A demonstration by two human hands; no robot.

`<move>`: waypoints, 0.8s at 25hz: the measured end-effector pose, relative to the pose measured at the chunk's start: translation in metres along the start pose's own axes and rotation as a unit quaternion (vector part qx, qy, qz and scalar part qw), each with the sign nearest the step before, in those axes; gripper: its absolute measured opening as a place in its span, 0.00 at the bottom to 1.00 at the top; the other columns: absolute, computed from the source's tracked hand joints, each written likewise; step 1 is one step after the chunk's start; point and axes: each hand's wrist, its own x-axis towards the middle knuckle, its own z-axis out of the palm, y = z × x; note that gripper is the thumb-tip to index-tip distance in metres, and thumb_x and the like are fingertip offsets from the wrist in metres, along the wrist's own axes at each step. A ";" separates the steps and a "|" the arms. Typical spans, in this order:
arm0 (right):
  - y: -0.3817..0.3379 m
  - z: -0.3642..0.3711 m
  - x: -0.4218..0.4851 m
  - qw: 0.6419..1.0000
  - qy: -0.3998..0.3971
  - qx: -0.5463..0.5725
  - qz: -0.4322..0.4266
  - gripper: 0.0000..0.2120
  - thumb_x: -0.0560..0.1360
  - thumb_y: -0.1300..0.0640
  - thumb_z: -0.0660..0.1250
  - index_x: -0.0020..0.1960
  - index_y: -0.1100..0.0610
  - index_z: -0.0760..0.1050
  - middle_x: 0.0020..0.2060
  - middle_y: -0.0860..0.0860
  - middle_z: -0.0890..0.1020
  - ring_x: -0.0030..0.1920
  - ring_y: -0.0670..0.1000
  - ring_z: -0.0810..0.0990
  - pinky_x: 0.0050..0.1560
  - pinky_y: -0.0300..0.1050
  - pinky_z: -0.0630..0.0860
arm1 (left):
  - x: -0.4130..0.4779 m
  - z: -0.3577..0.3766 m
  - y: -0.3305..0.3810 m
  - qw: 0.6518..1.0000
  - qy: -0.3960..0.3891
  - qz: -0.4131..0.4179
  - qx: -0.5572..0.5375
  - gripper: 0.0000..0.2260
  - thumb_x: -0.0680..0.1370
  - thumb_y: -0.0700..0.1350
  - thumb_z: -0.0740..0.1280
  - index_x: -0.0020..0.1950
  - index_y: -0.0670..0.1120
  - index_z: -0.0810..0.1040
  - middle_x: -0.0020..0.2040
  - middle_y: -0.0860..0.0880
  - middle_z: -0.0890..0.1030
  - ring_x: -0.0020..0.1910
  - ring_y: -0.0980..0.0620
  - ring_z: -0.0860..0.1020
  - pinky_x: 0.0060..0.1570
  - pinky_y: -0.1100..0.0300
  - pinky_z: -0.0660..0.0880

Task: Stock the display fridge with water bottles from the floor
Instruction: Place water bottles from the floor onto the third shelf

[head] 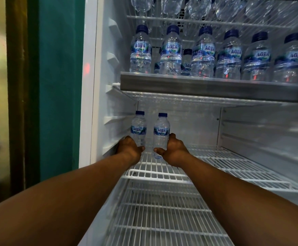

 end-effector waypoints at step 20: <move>-0.024 -0.035 -0.037 0.993 -0.061 -0.096 0.017 0.27 0.75 0.49 0.73 0.67 0.60 0.68 0.63 0.58 0.77 0.58 0.57 0.78 0.52 0.42 0.72 | -0.087 -0.050 0.006 0.989 -0.050 0.129 0.048 0.08 0.78 0.47 0.67 0.54 0.45 0.79 0.48 0.50 0.81 0.43 0.53 0.78 0.42 0.61 0.76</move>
